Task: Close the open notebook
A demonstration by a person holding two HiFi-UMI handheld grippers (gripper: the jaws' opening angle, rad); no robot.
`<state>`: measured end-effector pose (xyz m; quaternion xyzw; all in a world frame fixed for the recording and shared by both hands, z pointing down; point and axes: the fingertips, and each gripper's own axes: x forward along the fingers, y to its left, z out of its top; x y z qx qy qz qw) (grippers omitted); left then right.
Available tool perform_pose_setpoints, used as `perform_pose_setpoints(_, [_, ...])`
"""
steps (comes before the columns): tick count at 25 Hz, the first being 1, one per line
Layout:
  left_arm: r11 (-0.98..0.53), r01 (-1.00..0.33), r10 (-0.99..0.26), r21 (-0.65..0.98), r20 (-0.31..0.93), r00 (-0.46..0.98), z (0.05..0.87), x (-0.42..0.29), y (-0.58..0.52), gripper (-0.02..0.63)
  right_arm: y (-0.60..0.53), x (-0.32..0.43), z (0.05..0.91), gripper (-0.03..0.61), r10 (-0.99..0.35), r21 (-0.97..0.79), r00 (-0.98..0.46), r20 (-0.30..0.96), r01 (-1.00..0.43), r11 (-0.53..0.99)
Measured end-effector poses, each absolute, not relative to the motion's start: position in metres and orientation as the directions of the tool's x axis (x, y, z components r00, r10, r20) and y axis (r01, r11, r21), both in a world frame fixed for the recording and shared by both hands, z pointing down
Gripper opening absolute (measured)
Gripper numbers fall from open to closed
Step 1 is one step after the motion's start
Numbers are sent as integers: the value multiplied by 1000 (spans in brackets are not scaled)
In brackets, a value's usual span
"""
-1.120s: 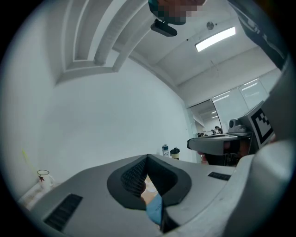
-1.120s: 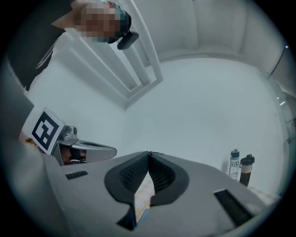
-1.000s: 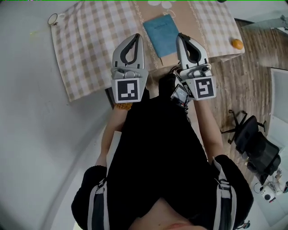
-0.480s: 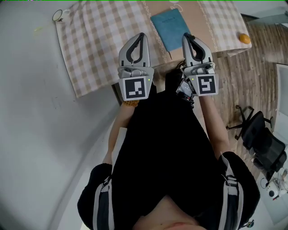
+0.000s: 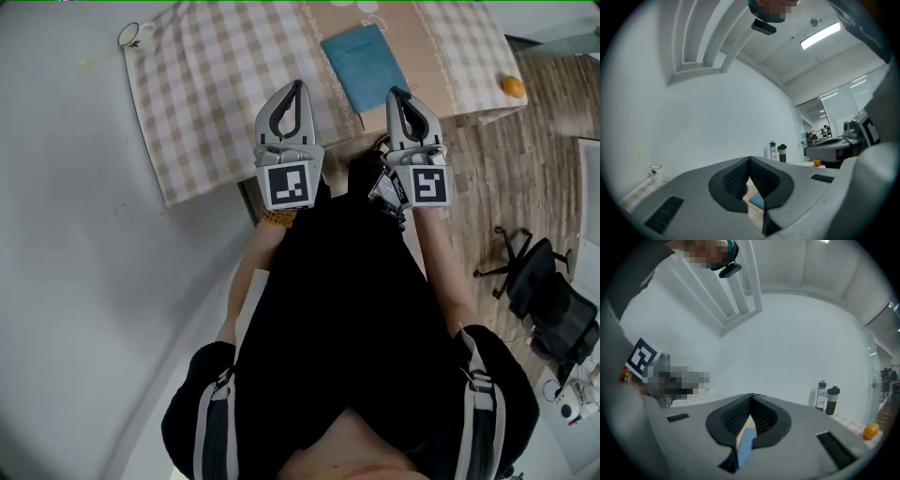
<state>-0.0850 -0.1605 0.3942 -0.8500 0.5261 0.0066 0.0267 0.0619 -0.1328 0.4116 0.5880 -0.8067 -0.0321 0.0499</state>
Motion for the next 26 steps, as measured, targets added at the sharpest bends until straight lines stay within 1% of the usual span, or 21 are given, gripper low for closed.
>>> perform_pose_setpoints(4, [-445,-894,-895,-49,-17,446,401,-87,-161,6,-132,69,415,3,-959,106,-277,56,-954,281])
perform_pose_setpoints(26, [-455,-888,-890,-60,12,455,414,-85,-174,6,-146,79,427,3,-957,81,-279,85,-955,285])
